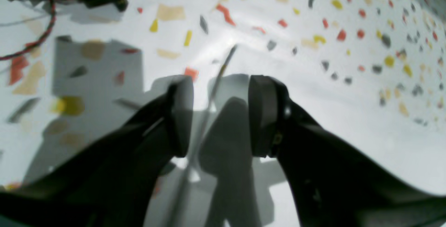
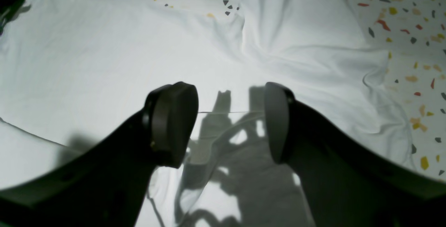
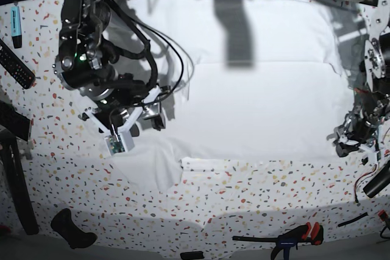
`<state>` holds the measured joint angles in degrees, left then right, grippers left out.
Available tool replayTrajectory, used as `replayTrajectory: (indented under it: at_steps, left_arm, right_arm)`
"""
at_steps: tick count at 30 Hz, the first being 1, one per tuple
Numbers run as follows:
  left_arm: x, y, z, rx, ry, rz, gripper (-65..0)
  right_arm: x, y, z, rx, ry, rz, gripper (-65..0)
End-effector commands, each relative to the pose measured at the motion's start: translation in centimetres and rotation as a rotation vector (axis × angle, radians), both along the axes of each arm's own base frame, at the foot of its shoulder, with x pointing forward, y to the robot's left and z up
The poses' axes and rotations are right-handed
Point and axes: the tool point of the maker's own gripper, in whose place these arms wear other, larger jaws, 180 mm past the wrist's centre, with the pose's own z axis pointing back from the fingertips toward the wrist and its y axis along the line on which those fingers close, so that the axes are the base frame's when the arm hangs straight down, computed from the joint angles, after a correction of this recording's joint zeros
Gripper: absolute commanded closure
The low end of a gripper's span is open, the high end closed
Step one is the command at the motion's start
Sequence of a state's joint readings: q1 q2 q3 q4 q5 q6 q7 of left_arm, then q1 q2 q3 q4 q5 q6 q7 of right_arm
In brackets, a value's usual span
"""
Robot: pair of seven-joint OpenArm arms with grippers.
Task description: Fold the T-shirt properly
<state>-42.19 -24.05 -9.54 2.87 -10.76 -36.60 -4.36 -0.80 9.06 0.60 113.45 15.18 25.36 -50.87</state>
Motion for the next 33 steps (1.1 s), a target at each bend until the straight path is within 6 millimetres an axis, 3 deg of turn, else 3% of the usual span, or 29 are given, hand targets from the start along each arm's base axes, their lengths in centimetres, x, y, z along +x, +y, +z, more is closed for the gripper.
replayTrajectory:
  at_steps: [1,6,12,14,17,19,24,28,33]
  left_arm:
    - [1.4,-0.4,1.7,-0.006,-0.044,-0.013,-25.6]
    - [1.8,-2.3,1.4,-0.023,-0.046,-0.038,-25.6]
    - [1.8,-1.7,1.6,-0.016,-0.047,-0.033,-24.5]
    - [1.9,-1.4,1.8,-0.009,-0.053,-0.03,-18.9]
    - [2.2,-0.9,2.6,0.004,-0.072,-0.029,-1.1]
    - [2.3,-0.6,2.9,0.01,-0.08,-0.028,0.0]
    - [2.2,-0.3,2.9,0.015,-0.08,-0.025,0.0]
    - [2.2,-0.3,2.9,0.015,-0.079,-0.025,0.0]
    - [2.1,-0.3,2.8,0.015,-0.077,-0.026,0.0]
  right_arm:
    - [0.5,0.3,1.6,0.01,-0.06,0.018,-34.0]
    - [0.5,0.3,1.6,0.008,-0.058,0.018,-34.0]
    - [0.4,0.3,1.4,0.004,-0.05,0.018,-34.0]
    - [0.5,0.3,1.5,0.004,-0.051,0.018,-34.0]
    - [0.5,0.3,1.6,0.007,-0.059,0.018,-34.0]
    - [0.8,0.2,2.0,0.006,-0.089,0.013,-34.0]
    - [2.9,-1.9,4.3,-0.051,-0.256,-0.093,-34.0]
    - [4.4,-3.8,2.8,-0.079,-0.152,-0.187,-34.0]
    - [8.4,-5.8,1.3,-0.139,-0.092,-0.237,-34.0]
